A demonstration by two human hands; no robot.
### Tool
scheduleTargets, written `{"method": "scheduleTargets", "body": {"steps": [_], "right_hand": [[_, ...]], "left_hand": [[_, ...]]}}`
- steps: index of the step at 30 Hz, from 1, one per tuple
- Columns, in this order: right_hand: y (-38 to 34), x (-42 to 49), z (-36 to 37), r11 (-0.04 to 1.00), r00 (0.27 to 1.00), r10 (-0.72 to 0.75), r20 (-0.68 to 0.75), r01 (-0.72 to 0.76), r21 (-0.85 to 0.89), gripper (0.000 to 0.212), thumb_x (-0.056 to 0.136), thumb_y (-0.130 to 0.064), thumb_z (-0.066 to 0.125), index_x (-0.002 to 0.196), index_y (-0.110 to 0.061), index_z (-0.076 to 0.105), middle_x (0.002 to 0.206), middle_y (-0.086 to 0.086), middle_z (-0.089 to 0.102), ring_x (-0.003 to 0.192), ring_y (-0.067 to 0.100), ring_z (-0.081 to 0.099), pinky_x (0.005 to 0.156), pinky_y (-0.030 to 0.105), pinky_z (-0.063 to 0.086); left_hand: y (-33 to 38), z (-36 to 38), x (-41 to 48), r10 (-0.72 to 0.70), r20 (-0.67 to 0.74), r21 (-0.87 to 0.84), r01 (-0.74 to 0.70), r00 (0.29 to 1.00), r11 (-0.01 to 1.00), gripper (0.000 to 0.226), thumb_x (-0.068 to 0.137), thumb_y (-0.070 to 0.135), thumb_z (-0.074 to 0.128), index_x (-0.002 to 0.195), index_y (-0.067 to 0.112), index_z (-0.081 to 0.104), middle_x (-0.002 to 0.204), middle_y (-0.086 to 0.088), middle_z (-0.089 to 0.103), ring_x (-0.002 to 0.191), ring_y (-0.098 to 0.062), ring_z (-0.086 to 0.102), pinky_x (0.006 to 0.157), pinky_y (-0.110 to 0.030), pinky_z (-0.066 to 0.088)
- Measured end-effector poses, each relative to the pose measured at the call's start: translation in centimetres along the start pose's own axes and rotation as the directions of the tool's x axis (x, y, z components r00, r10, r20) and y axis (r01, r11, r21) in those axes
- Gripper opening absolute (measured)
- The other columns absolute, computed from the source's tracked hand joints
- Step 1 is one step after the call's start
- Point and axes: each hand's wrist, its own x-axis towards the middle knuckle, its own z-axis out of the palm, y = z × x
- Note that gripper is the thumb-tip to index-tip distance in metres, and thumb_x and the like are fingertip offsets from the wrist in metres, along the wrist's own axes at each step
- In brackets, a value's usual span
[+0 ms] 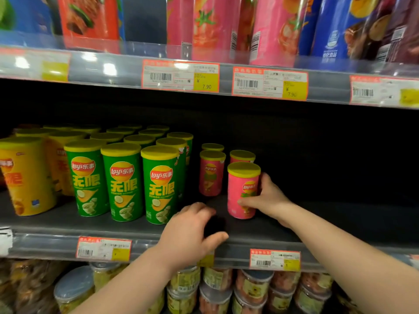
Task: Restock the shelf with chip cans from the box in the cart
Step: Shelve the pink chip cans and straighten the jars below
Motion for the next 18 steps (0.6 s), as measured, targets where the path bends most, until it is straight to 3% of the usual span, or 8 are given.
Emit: {"method": "scheduleTargets", "body": {"steps": [3, 5, 10, 18], "right_hand": [[0.7, 1.1, 0.6, 0.999, 0.998, -0.012, -0.066, 0.015, 0.044, 0.076, 0.072, -0.012, 0.08, 0.134, -0.014, 0.036, 0.13, 0.007, 0.054, 0.105, 0.014, 0.052, 0.088, 0.028, 0.042], [0.9, 1.8, 1.0, 0.998, 0.996, -0.021, -0.085, 0.026, 0.05, 0.076, 0.072, -0.011, 0.08, 0.133, -0.013, 0.036, 0.128, 0.007, 0.055, 0.103, 0.013, 0.052, 0.089, 0.029, 0.043], [0.9, 4.0, 1.2, 1.0, 0.994, 0.004, -0.109, -0.005, -0.008, 0.075, 0.073, -0.012, 0.08, 0.134, -0.012, 0.037, 0.129, 0.009, 0.056, 0.116, 0.023, 0.055, 0.089, 0.03, 0.043], [0.5, 7.1, 1.1, 0.992, 0.99, 0.08, -0.113, -0.091, -0.093, 0.082, 0.072, -0.016, 0.081, 0.139, -0.011, 0.033, 0.137, 0.012, 0.05, 0.125, 0.028, 0.049, 0.096, 0.034, 0.042]], "left_hand": [[-0.6, 1.1, 0.1, 0.143, 0.003, 0.16, -0.142, 0.99, 0.977, 0.069, 0.07, 0.074, 0.03, 0.103, 0.025, 0.066, 0.102, 0.003, 0.062, 0.092, -0.022, 0.063, 0.071, -0.034, 0.055], [-0.8, 1.2, 0.0, 0.154, -0.003, 0.199, -0.15, 0.988, 0.968, 0.056, 0.073, 0.071, 0.037, 0.086, 0.026, 0.069, 0.085, 0.005, 0.064, 0.074, -0.02, 0.065, 0.055, -0.031, 0.055], [-0.9, 1.2, 0.3, 0.118, 0.04, 0.192, -0.123, 0.992, 0.974, 0.079, 0.072, 0.075, 0.022, 0.115, 0.021, 0.061, 0.115, -0.002, 0.058, 0.108, -0.027, 0.054, 0.088, -0.038, 0.048], [-1.0, 1.4, 0.4, 0.137, 0.027, 0.213, -0.139, 0.99, 0.967, 0.079, 0.072, 0.075, 0.023, 0.114, 0.021, 0.062, 0.114, -0.003, 0.058, 0.107, -0.029, 0.054, 0.085, -0.039, 0.048]]}}
